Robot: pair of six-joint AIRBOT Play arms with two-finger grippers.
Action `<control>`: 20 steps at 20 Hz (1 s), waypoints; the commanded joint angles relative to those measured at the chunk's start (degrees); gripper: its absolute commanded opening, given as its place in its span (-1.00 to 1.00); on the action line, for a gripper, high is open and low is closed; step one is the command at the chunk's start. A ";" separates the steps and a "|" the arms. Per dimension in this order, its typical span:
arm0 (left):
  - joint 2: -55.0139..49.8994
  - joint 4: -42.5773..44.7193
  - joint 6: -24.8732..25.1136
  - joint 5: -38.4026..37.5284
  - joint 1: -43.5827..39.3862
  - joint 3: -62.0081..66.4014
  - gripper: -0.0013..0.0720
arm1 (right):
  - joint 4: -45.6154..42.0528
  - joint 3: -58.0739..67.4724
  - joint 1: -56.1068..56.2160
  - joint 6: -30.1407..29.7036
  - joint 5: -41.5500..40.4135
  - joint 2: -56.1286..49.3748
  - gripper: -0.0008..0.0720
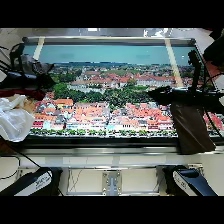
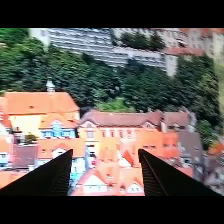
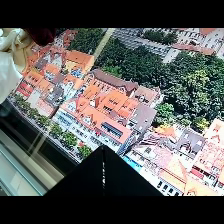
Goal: Fold the shirts.
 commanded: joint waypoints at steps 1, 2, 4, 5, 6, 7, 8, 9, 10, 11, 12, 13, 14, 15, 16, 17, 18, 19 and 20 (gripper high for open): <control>-0.15 28.59 -10.23 6.21 5.18 0.00 0.37 | -2.93 0.04 0.04 -0.02 -0.02 -0.04 -0.93; -0.26 36.15 -11.96 6.08 8.20 0.00 0.37 | -4.24 0.04 0.04 0.00 -0.33 -0.04 -0.93; -0.81 41.88 -17.46 5.57 16.46 -0.02 0.37 | -5.86 0.02 0.04 0.00 -2.12 -0.04 -0.94; -1.49 39.56 -21.31 5.60 21.14 -0.02 0.36 | -5.99 0.02 0.04 0.00 -3.52 -0.04 -0.94; -2.58 36.37 -21.97 5.57 25.07 -0.02 0.36 | -5.97 0.02 0.04 0.00 -5.29 -0.04 -0.93; -4.13 33.16 -21.92 5.55 28.68 -0.02 0.37 | -5.92 0.02 0.04 0.02 -6.82 -0.04 -0.93; -5.73 30.99 -21.86 5.53 31.39 -0.02 0.37 | -5.84 0.02 0.04 0.02 -8.04 -0.04 -0.93; -7.58 28.39 -21.14 5.79 33.40 0.00 0.46 | -5.81 0.02 0.04 0.04 -8.98 -0.04 -0.93; -9.44 25.99 -20.06 6.43 34.56 0.00 0.62 | -5.81 0.02 0.04 0.04 -9.44 -0.04 -0.93; -11.41 24.30 -18.53 6.93 35.15 0.00 0.75 | -5.81 0.02 0.04 0.04 -9.66 -0.04 -0.93; -13.29 24.24 -18.27 7.10 35.26 0.00 0.75 | -5.79 0.02 0.04 0.07 -10.03 -0.04 -0.93; -14.84 24.20 -18.32 7.10 35.26 0.00 0.75 | -5.77 0.02 0.07 0.35 -10.27 -0.04 -0.93; -16.44 24.17 -18.32 7.10 35.23 0.00 0.75 | -5.77 0.02 0.07 0.50 -10.54 -0.04 -0.94; -17.70 24.15 -18.32 7.26 35.23 0.00 0.75 | -5.77 0.02 0.07 0.50 -10.58 -0.04 -0.93; -18.91 24.13 -18.32 7.56 35.23 0.00 0.75 | -5.77 0.02 0.07 0.50 -10.56 -0.04 -0.93; -19.67 24.15 -18.32 8.04 35.23 0.00 0.74 | -5.73 0.02 0.07 0.52 -10.56 -0.04 -0.93; -20.11 24.15 -18.32 8.94 35.23 0.00 0.73 | -5.75 0.02 0.04 1.01 -10.58 -0.04 -0.94; -20.20 24.17 -18.32 9.97 35.23 0.00 0.61 | -5.75 0.02 0.04 1.92 -10.80 -0.04 -0.93; -20.20 24.20 -18.32 11.10 35.23 0.00 0.39 | -5.73 0.02 0.07 2.54 -11.06 -0.04 -0.94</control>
